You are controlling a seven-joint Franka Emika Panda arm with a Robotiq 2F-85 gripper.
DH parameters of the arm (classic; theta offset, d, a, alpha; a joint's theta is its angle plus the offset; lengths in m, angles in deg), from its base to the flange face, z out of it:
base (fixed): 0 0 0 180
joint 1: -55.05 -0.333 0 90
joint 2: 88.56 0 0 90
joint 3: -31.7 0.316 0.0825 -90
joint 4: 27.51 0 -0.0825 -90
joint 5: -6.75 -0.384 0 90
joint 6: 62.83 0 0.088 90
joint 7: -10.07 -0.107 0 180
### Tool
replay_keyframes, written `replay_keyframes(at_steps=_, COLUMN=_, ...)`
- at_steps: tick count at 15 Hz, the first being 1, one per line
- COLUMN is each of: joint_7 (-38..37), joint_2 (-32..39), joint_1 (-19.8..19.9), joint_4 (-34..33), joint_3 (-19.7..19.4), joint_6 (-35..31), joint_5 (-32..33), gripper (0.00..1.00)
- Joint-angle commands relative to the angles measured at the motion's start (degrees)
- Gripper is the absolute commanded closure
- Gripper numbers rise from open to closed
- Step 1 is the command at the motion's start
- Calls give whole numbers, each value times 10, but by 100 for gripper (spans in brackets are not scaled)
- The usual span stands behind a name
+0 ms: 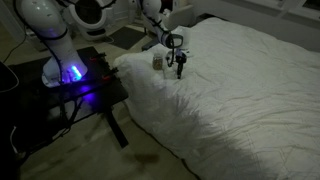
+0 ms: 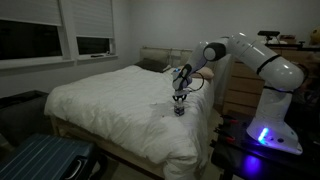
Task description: Put the objects on the bed in the jar
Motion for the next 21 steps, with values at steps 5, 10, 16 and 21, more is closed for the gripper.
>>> replay_keyframes(at_steps=5, joint_7=8, joint_2=-2, joint_1=3, joint_4=-4, joint_3=2, joint_6=0, joint_5=-16, gripper=100)
replay_keyframes(at_steps=10, joint_7=0, joint_2=-45, joint_1=-27, joint_4=41, joint_3=-14, joint_6=-6, joint_5=-4, gripper=99)
replay_keyframes(at_steps=16, joint_7=-6, joint_2=-158, joint_1=-115, joint_4=148, joint_3=-48, joint_6=-10, joint_5=30, gripper=99)
replay_keyframes(at_steps=21, joint_7=-34, joint_2=-249, joint_1=-190, joint_4=220, joint_3=-69, joint_6=0, joint_5=87, gripper=99)
